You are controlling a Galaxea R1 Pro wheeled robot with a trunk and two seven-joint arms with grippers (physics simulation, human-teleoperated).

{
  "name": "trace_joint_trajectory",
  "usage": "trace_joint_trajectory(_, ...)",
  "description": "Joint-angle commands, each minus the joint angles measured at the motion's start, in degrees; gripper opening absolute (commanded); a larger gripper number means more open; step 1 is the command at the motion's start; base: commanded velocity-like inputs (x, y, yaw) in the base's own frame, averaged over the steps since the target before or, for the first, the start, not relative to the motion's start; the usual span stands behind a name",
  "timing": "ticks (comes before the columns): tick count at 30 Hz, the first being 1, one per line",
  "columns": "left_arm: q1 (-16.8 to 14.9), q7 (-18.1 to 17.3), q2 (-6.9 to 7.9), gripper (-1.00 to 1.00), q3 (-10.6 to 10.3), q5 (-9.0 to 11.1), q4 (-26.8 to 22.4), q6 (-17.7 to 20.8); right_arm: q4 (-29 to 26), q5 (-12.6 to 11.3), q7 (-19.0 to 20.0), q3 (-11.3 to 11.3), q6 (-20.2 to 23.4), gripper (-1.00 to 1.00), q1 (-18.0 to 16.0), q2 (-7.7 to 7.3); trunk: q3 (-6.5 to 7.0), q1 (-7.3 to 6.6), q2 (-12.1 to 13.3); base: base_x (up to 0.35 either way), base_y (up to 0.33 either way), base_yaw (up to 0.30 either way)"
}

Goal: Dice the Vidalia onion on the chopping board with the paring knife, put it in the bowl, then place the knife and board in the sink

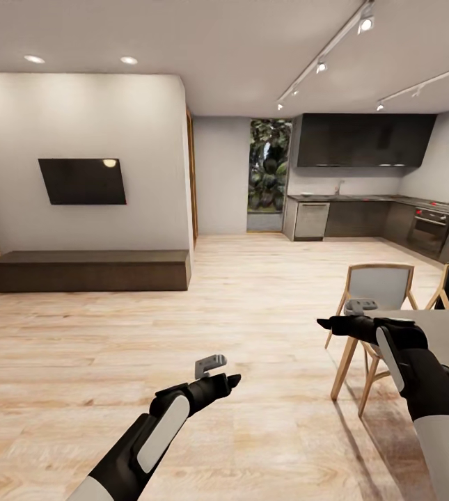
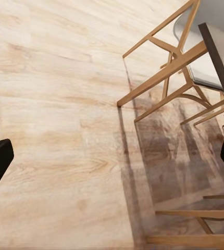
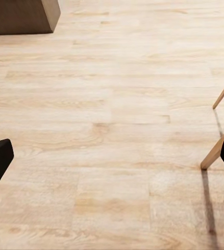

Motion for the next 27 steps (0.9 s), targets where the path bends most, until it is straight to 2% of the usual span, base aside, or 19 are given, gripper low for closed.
trace_joint_trajectory(1,-0.1,0.6,0.02,1.0,-0.1,0.5,-0.1,0.0,0.0,-0.1,0.2,-0.1,0.3,1.0,0.0,0.0,0.11,-0.22,0.4,0.0,0.0,0.0)
trace_joint_trajectory(15,-0.1,0.8,0.03,1.0,0.2,0.3,0.2,-0.7,0.0,-0.1,0.2,-0.1,0.3,1.0,0.0,0.0,2.62,-3.3,6.0,0.0,0.0,0.0)
trace_joint_trajectory(19,-0.1,1.1,-0.27,1.0,-0.1,0.0,1.6,-1.4,0.0,0.0,0.2,-0.1,0.3,1.0,0.0,0.0,3.34,-4.18,7.6,0.0,0.0,0.0)
trace_joint_trajectory(20,-0.1,0.8,-0.1,1.0,-0.1,0.1,1.8,-2.3,0.0,0.0,0.2,-0.1,0.3,1.0,0.0,0.0,3.52,-4.4,8.0,0.0,0.0,0.0)
trace_joint_trajectory(27,-0.1,0.6,-0.01,1.0,0.3,0.7,1.9,-2.3,0.0,-0.1,0.2,-0.1,0.3,1.0,0.0,0.0,4.78,-5.93,10.8,0.0,0.0,0.0)
